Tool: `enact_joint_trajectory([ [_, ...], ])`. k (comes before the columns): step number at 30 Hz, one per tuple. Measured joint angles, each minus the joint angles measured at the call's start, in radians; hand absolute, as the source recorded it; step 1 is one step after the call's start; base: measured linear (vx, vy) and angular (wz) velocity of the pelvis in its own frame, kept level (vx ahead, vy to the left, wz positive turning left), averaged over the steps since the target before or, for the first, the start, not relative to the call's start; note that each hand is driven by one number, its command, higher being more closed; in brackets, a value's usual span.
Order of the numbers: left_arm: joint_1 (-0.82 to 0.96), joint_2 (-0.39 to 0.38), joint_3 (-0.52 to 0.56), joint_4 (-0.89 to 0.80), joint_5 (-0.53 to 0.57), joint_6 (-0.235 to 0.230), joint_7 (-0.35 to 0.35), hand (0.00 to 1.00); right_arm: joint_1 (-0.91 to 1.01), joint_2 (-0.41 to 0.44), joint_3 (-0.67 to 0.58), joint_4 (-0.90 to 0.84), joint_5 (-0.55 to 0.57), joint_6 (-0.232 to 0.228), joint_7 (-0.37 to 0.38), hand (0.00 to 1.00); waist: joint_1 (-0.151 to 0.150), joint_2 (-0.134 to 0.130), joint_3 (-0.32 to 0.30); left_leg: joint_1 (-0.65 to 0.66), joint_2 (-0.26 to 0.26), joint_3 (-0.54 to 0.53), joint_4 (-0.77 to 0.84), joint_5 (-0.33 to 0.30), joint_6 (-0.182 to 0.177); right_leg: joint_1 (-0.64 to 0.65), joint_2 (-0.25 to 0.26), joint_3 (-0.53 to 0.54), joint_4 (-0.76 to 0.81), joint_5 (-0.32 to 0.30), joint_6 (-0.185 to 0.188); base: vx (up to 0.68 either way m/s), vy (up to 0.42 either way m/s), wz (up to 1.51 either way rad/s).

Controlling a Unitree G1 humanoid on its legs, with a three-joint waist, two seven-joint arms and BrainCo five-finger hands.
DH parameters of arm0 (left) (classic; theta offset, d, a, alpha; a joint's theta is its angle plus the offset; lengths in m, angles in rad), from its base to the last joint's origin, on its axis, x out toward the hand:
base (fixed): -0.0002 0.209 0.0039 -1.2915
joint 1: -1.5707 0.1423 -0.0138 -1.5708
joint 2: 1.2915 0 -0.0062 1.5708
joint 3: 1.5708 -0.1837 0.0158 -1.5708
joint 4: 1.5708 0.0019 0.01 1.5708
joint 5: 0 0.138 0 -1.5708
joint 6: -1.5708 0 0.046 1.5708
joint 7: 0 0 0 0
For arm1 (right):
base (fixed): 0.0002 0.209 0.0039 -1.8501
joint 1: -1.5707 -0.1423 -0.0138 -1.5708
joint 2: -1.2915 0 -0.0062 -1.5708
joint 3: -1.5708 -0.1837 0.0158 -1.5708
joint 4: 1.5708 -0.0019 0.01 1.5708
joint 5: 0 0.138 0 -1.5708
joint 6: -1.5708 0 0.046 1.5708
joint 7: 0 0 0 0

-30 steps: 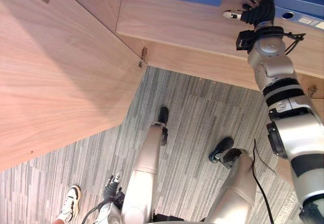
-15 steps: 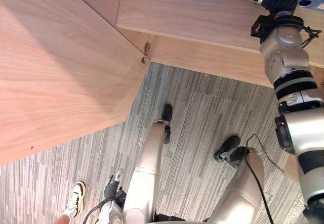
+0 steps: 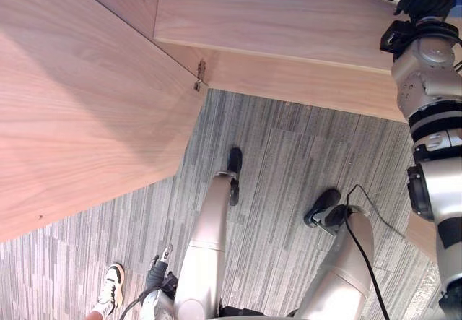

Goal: Walk over to the cabinet, pick up the folder, carry it to the office cabinet, place the folder inside the office cabinet, then close the office cabinet door

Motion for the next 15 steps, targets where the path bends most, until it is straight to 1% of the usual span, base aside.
enact_joint_trajectory([
  [2, 0.0, 0.0, 0.001, -0.001, -0.001, -0.005, 0.0, 0.0, -0.002, -0.001, 0.0, 0.0, -0.059, 0.001, -0.002, 0.0, -0.002, -0.003, 0.002, -0.002, 0.004, 0.002, 0.0, 0.0, 0.002, 0.0, 0.005, 0.0, -0.01, 0.006, 0.0, 0.09, 0.013, -0.07],
  [7, 0.0, 0.003, 0.004, -0.005, -0.004, -0.015, 0.0, 0.0, -0.004, -0.001, 0.0, -0.009, -0.164, 0.001, -0.007, 0.0, -0.01, -0.011, 0.013, -0.004, 0.008, 0.005, -0.001, -0.001, 0.004, 0.001, 0.009, 0.0, -0.02, 0.015, 0.001, 0.09, 0.005, -0.04],
  [11, 0.0, 0.005, 0.004, -0.013, -0.004, -0.019, 0.0, 0.0, 0.001, -0.001, -0.014, -0.038, -0.224, 0.003, -0.009, 0.0, -0.015, -0.013, 0.026, -0.002, 0.011, 0.005, 0.0, -0.001, 0.005, 0.004, 0.01, 0.0, -0.025, 0.019, 0.003, 0.07, -0.002, -0.03],
  [15, 0.0, 0.006, 0.004, -0.014, -0.004, -0.022, -0.001, 0.0, 0.038, 0.004, -0.034, -0.079, -0.262, 0.01, 0.021, 0.0, -0.016, -0.014, 0.027, 0.005, 0.014, 0.004, -0.001, -0.001, 0.006, 0.014, 0.019, -0.002, -0.034, 0.023, 0.003, 0.08, -0.006, -0.04],
])
